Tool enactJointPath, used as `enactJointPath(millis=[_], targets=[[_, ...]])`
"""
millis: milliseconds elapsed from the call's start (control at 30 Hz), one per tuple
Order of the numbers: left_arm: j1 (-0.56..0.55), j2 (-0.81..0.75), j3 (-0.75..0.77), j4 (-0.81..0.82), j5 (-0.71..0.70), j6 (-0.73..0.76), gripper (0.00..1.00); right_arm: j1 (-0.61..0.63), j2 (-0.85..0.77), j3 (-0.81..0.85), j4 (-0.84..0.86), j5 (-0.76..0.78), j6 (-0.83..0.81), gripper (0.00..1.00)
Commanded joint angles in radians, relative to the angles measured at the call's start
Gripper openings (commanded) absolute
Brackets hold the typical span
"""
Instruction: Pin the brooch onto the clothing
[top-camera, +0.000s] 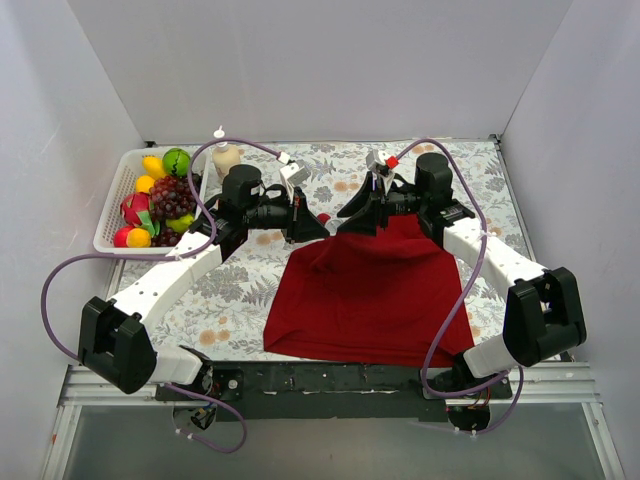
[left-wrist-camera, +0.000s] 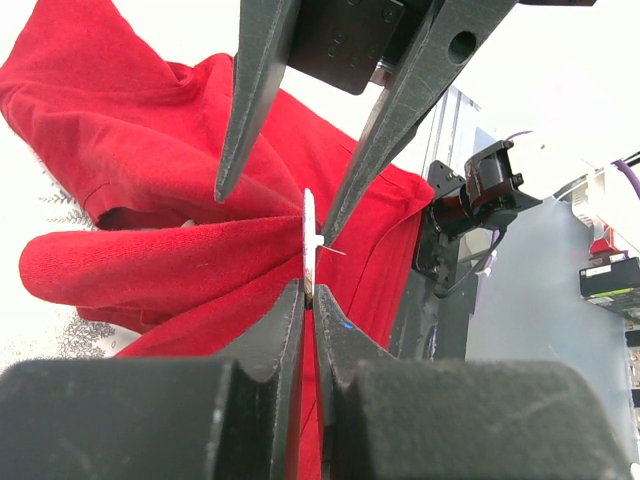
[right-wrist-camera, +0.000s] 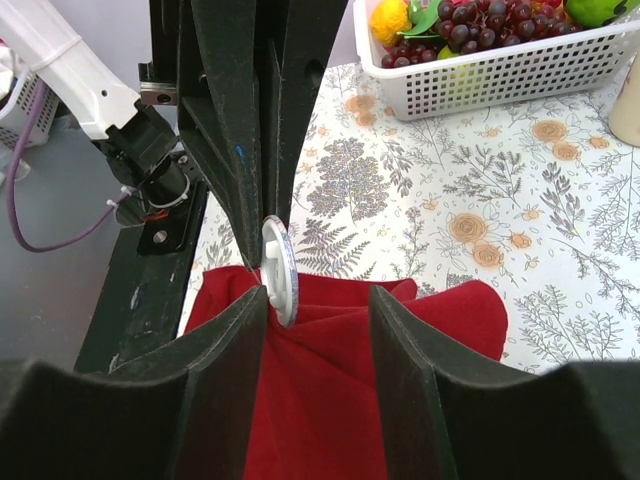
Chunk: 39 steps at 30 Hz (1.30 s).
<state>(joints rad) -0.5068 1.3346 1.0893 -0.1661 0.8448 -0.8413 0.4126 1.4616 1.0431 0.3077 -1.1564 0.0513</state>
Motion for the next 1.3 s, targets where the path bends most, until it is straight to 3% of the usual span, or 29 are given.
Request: enactJointPath(millis=[0, 900, 1267], targets=[[0.002, -0.045, 0.052, 0.011, 0.005, 0.015, 0.0, -0.001, 0.0, 0.04, -0.018, -0.025, -0.016, 0.53], [0.002, -0.032, 0.06, 0.0, 0.007, 0.018, 0.0, 0.032, 0.065, 0.086, -0.005, 0.015, 0.03, 0.54], [0.002, -0.029, 0.064, -0.009, 0.0, 0.024, 0.0, 0.04, 0.06, 0.086, 0.013, -0.026, 0.041, 0.65]])
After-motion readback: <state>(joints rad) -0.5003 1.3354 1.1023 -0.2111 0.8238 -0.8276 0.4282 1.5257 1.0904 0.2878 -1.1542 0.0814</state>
